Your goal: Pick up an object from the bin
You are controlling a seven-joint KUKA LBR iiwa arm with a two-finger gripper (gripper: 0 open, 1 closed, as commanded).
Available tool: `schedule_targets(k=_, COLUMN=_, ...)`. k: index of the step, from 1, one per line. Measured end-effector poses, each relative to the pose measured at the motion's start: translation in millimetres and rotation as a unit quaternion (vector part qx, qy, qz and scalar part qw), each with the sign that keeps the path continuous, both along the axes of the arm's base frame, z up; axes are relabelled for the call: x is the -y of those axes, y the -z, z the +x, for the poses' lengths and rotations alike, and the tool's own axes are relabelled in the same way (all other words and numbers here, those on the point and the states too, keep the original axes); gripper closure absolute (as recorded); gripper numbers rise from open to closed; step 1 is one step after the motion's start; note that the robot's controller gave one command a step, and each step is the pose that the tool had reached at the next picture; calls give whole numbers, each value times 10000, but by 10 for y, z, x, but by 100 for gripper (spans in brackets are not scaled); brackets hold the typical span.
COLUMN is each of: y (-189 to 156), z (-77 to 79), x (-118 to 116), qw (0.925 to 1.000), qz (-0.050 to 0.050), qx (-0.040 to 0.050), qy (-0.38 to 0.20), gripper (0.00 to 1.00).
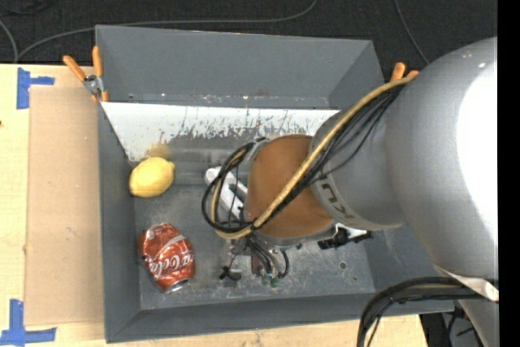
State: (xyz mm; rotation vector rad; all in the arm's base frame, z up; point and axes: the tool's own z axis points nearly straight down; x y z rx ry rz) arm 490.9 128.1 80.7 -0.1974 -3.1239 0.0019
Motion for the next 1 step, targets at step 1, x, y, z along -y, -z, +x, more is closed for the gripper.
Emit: schedule_targets(k=1, y=-242, z=-2, x=2, qw=10000, qz=-1, qx=-9, qy=0, gripper=100)
